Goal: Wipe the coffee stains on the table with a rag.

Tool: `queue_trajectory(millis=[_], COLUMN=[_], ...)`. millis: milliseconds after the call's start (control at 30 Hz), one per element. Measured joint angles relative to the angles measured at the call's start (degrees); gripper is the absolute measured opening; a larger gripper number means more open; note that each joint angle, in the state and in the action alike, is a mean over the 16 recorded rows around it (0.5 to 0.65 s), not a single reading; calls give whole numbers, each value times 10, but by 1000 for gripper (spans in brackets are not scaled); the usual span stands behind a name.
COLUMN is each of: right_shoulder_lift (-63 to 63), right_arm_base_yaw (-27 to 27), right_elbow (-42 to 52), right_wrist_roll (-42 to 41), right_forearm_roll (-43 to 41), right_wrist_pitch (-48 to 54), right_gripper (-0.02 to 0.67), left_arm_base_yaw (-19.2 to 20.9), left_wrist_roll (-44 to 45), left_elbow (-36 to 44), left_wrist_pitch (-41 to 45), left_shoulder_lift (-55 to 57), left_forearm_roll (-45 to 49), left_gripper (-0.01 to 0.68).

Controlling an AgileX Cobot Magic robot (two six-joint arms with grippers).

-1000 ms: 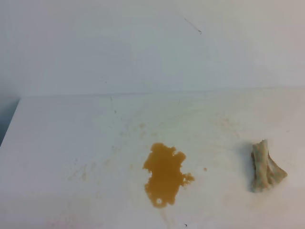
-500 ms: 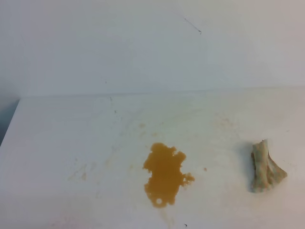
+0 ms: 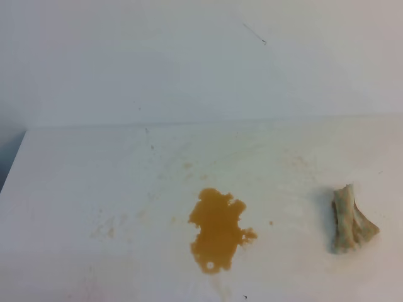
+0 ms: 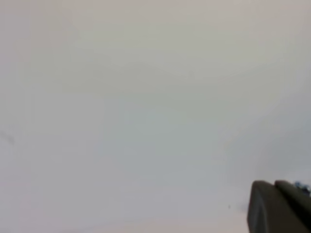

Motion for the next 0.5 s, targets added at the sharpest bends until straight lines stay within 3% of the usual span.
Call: queue_trajectory(millis=[267,500], right_shoulder_lift=[15,109], right_arm_base_yaw=[0,0], right_elbow=[-79,-206], right_wrist_roll=[5,-11], right_forearm_roll=[54,67], right_wrist_pitch=[-9,112], right_gripper=[3,3], left_arm_base_yaw=[0,0], left_wrist_roll=[0,0], left_elbow=[0,0], left_wrist_pitch=[0,0], left_shoulder_lift=[0,0], left_forearm_roll=[0,0], left_gripper=[1,1])
